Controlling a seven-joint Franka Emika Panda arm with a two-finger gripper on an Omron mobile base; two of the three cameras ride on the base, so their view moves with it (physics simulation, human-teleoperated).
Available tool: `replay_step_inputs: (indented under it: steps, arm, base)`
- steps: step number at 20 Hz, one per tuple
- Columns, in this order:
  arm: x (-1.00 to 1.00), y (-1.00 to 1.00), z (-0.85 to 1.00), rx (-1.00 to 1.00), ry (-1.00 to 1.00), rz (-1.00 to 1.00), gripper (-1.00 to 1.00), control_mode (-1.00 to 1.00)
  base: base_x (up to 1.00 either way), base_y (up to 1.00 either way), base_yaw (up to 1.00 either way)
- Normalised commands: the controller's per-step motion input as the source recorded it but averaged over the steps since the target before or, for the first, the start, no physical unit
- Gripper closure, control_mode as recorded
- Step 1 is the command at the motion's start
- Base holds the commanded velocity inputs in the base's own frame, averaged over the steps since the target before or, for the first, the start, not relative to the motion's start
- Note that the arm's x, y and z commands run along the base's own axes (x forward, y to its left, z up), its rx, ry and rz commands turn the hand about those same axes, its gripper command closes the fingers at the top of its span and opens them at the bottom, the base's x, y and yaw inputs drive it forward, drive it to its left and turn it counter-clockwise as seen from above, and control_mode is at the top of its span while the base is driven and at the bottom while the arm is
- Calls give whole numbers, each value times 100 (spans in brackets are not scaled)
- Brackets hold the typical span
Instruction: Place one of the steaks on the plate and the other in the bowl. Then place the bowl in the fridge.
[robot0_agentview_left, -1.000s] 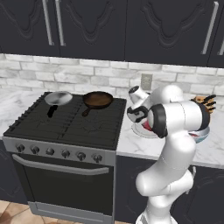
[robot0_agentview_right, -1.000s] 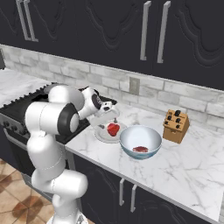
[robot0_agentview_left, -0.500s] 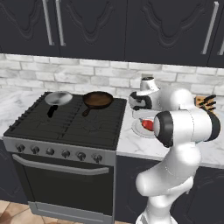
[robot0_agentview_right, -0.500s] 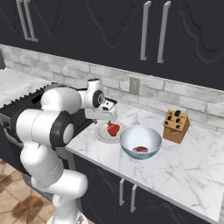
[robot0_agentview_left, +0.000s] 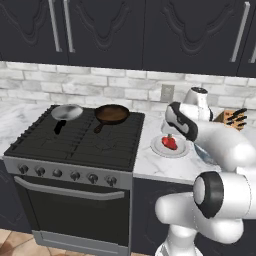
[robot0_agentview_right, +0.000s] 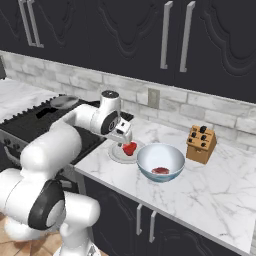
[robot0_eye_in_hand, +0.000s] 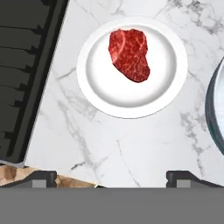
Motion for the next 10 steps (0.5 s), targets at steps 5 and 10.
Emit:
replay_step_inputs:
  steps: [5,10]
  arm:
    - [-34,27,22,-2,9,-1,-100,-100]
    - [-62,29,32,-1,17,-14,-100,-100]
  base:
    - [0,0,0]
    - [0,0,0]
